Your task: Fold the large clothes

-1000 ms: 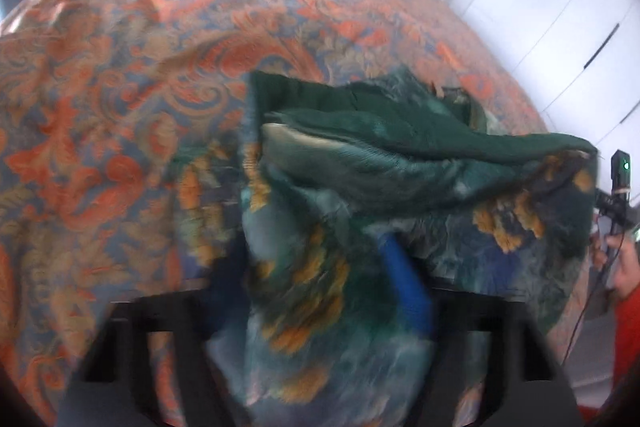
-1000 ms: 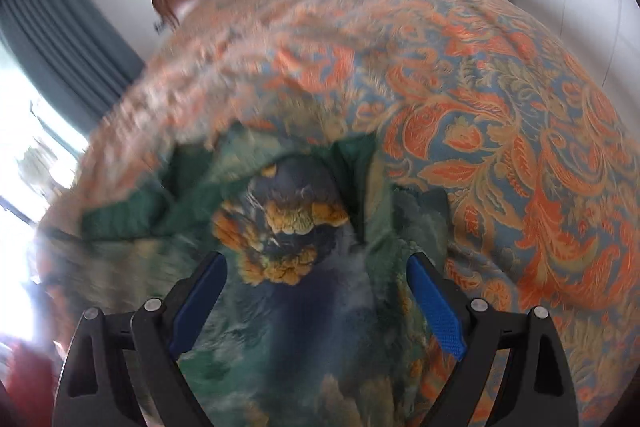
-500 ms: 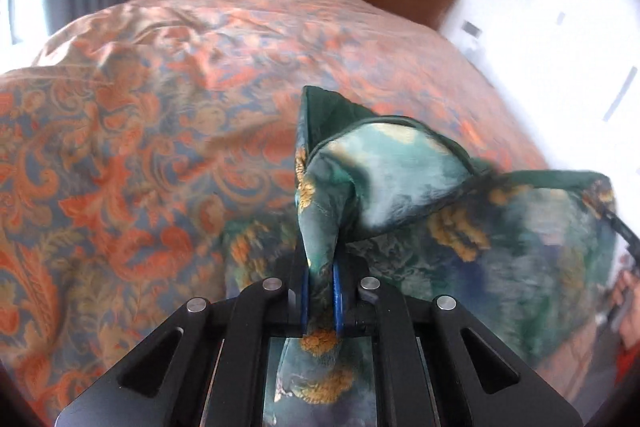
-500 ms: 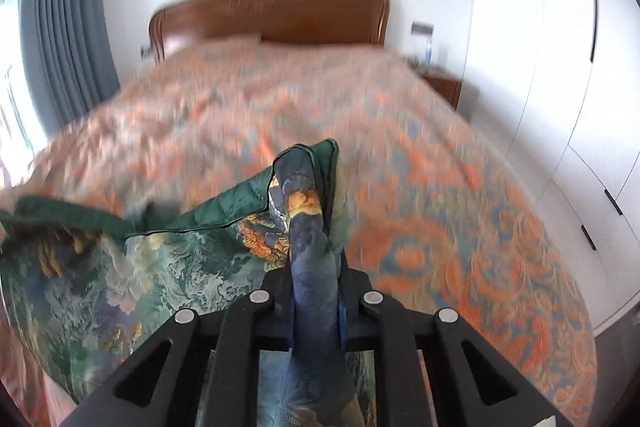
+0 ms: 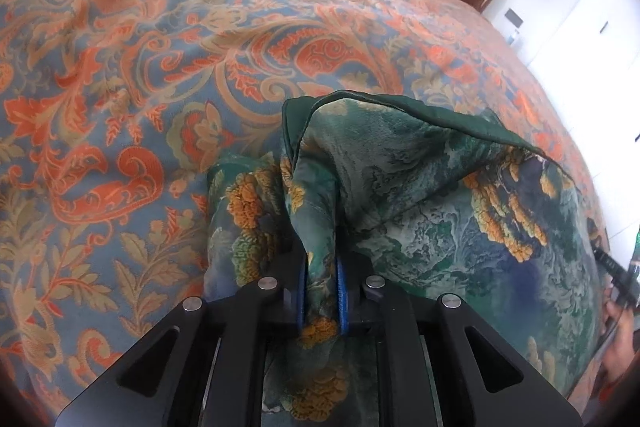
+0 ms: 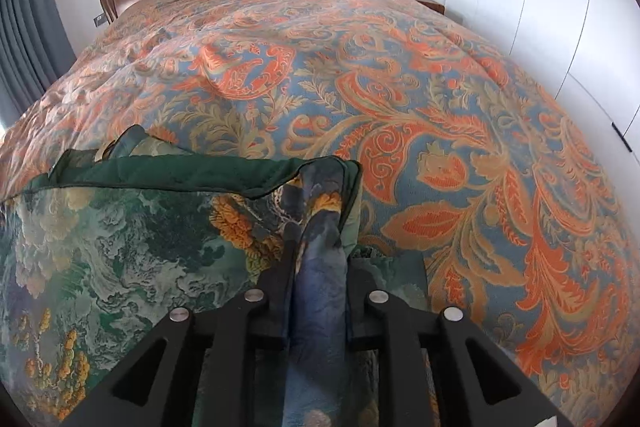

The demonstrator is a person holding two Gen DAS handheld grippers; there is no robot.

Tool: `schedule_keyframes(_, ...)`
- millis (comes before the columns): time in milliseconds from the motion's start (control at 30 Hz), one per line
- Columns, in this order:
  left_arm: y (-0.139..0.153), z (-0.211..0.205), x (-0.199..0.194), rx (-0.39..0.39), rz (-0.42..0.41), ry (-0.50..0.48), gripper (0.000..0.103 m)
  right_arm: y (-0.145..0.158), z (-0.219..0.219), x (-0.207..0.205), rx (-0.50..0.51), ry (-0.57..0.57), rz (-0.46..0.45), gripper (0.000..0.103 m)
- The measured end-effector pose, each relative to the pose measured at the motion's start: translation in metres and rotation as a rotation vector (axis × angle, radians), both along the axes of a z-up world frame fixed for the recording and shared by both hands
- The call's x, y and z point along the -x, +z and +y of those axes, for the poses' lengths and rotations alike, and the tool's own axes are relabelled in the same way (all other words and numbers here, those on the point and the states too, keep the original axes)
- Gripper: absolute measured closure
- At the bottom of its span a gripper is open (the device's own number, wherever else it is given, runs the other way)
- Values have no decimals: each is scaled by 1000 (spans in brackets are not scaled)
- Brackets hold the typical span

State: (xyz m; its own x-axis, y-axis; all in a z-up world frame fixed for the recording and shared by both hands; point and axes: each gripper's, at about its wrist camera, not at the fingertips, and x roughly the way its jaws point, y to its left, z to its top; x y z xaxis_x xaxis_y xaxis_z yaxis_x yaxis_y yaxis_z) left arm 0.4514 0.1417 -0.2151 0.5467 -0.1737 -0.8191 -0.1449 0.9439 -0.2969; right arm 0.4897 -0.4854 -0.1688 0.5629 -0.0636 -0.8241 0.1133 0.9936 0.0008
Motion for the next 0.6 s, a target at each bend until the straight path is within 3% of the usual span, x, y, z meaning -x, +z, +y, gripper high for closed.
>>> schedule_keyframes(167,1,-2,4,-18,-20,5,82,-2,4,2,15,10,0,79)
schedule_keyframes(233,7,-1,12,-18,-44,14,67,2,8,5,13,16,-20,75)
schedule_keyframes(300,15,1,20,-10,-65,19,30,13,6,12,-7,18,-61,54)
schedule_keyframes(333,20,1,23,-15,-75,28,23,19,4,16,-23,19,-85,34)
schedule_keyframes(367,27,2,29,-32,-95,50,15,24,2,19,-35,21,-105,23)
schedule_keyframes(600,66,5,57,-4,-184,106,13,75,-20,51,-102,-26,-227,21)
